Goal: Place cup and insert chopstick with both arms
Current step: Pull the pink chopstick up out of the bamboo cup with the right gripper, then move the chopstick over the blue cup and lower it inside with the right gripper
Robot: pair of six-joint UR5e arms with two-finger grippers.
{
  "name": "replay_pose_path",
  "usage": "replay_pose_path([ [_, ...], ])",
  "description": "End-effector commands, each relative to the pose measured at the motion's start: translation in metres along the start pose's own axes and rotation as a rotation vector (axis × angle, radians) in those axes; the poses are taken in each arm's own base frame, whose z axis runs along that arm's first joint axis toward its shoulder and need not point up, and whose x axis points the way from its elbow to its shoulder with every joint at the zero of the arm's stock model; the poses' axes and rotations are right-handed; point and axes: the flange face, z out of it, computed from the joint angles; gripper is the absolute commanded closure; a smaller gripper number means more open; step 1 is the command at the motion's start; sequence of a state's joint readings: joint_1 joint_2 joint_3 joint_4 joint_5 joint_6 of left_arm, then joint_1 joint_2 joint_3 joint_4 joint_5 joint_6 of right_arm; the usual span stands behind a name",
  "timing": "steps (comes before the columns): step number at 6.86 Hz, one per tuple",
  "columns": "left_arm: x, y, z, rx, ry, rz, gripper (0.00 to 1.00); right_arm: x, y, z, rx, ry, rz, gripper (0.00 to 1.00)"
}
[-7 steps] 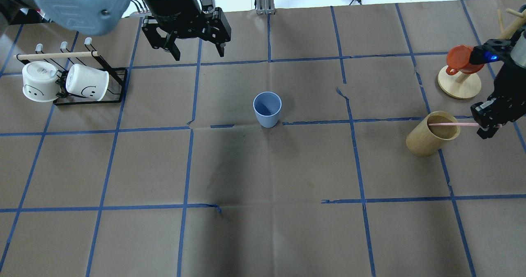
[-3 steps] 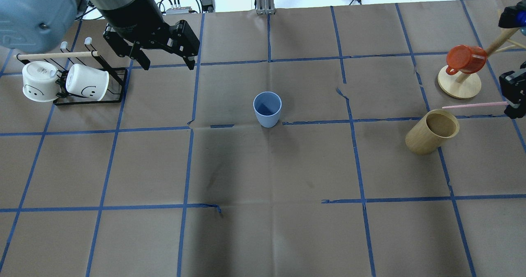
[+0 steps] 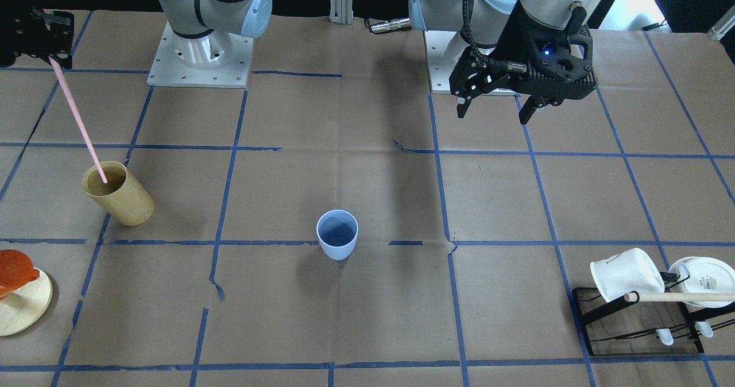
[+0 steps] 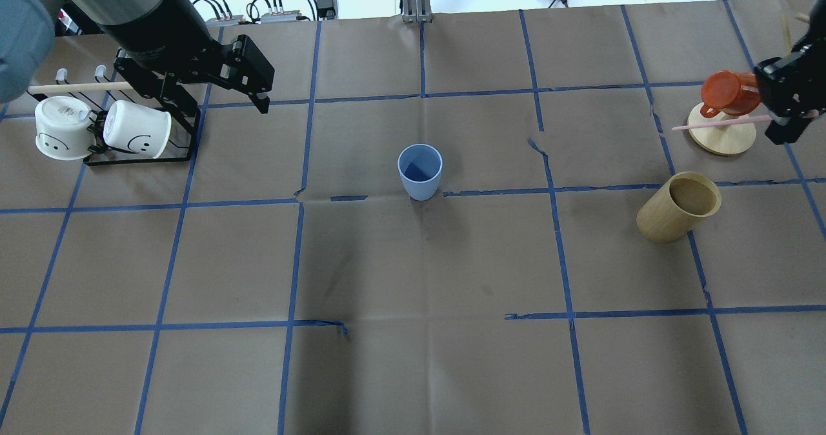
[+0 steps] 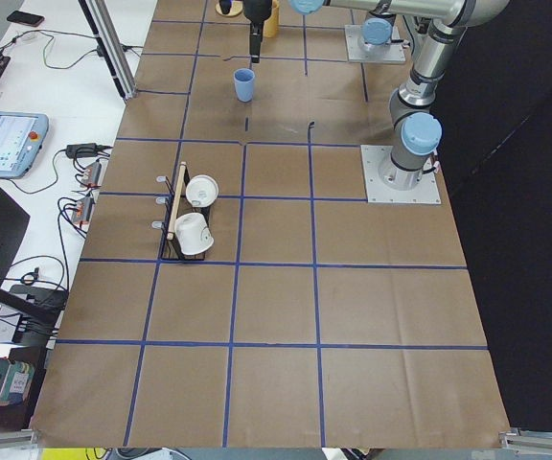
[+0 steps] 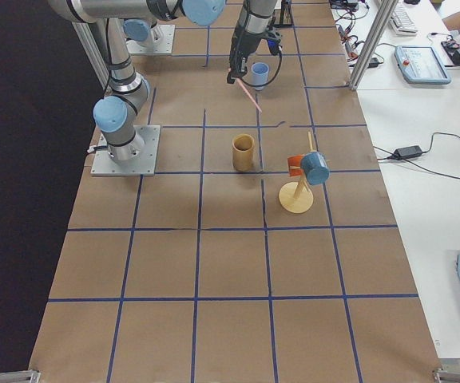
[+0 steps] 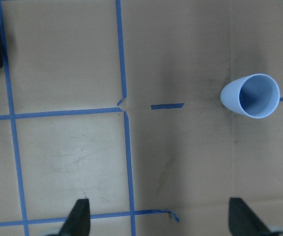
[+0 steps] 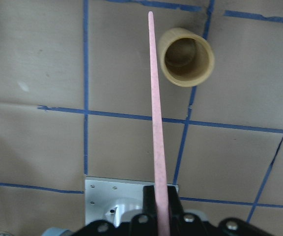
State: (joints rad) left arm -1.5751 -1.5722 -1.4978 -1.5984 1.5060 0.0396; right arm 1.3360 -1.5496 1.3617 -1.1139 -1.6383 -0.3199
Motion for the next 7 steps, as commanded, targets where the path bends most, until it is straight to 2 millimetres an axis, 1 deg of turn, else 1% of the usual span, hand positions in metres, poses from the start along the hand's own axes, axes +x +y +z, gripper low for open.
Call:
replay_pose_path([
  [1, -0.002, 0.002, 0.000, -0.002, 0.000, -0.003, 0.00, -0.107, -0.015, 0.009, 0.000, -0.084, 0.084, 0.82],
  [2, -0.002, 0.002, -0.006, 0.004, -0.002, -0.004, 0.00, -0.142, -0.025, 0.014, 0.008, -0.133, 0.139, 0.82],
  [3, -0.001, 0.001, -0.006, 0.004, -0.002, -0.002, 0.00, -0.187, -0.030, 0.025, -0.016, -0.143, 0.155, 0.82],
  [4, -0.002, 0.004, -0.005, -0.007, -0.003, -0.006, 0.00, -0.215, -0.034, 0.027, -0.035, -0.161, 0.200, 0.82],
  [5, -0.003, 0.005, -0.007, -0.023, -0.016, -0.007, 0.00, -0.226, -0.042, 0.021, -0.036, -0.200, 0.228, 0.82],
  [6, -0.006, 0.005, -0.008, -0.021, -0.044, -0.005, 0.00, -0.245, -0.047, 0.030, -0.071, -0.232, 0.228, 0.82],
  [7, -0.006, 0.005, -0.008, -0.021, -0.044, -0.005, 0.00, -0.263, -0.050, 0.035, -0.101, -0.272, 0.251, 0.82],
])
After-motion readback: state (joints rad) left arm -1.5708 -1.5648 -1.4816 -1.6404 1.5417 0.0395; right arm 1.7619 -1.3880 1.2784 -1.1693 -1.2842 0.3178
